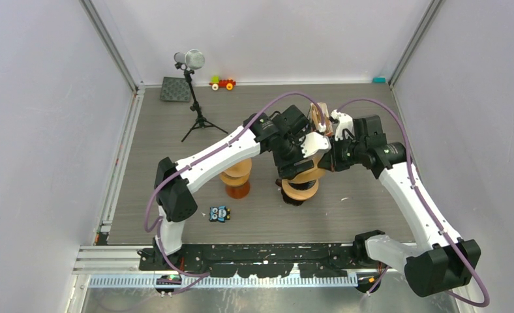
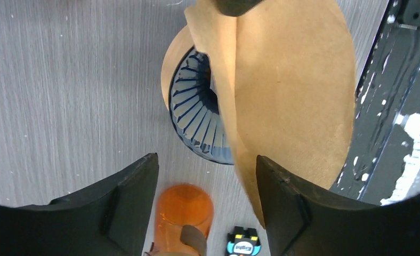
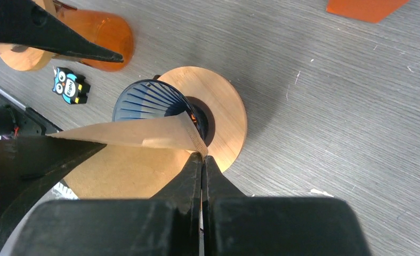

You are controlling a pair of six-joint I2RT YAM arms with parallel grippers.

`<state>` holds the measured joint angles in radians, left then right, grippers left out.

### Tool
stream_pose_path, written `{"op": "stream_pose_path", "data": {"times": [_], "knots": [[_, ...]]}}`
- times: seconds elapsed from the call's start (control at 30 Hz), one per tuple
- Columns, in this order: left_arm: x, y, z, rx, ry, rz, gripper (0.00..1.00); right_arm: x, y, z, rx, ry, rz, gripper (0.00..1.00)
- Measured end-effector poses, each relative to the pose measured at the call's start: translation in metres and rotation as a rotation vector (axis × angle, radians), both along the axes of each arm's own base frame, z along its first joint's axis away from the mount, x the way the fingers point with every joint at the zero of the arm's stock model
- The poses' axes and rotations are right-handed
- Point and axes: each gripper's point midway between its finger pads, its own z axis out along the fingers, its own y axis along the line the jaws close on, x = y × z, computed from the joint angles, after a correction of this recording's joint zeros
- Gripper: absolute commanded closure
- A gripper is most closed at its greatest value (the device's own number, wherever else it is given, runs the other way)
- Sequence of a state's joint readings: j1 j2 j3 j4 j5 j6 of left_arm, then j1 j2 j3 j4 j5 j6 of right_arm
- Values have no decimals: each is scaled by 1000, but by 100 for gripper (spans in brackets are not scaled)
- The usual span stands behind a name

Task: Place the coffee filter in the dripper
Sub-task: Place the coffee filter in the coffee dripper.

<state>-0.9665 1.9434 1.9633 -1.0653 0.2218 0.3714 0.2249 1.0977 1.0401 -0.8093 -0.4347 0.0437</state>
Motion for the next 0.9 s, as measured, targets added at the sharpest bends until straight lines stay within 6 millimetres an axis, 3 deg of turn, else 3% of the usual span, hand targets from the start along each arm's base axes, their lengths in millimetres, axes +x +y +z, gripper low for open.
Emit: {"op": "stream_pose_path", "data": {"times": [0.13, 0.27, 0.4, 0.6, 0.63, 0.73, 0.9], "knots": [[2, 1, 3, -3, 18, 84, 35, 2, 0, 5, 10, -14, -22, 99], [4, 2, 4, -5, 28, 142, 47, 3, 0, 6, 17, -15, -34, 100], [6, 4, 4, -6, 39, 169, 63, 4, 0, 6, 19, -16, -38, 99], [4, 3, 4, -10, 54, 174, 95, 4, 1, 6, 21, -16, -36, 99], [4, 3, 4, -11, 55, 170, 99, 4, 1, 6, 24, -17, -34, 97], [2, 2, 6, -16, 58, 154, 100, 2, 2, 7, 31, -21, -26, 87], [-2, 0, 11, -30, 64, 109, 100, -1, 2, 11, 34, -37, -17, 62]]}}
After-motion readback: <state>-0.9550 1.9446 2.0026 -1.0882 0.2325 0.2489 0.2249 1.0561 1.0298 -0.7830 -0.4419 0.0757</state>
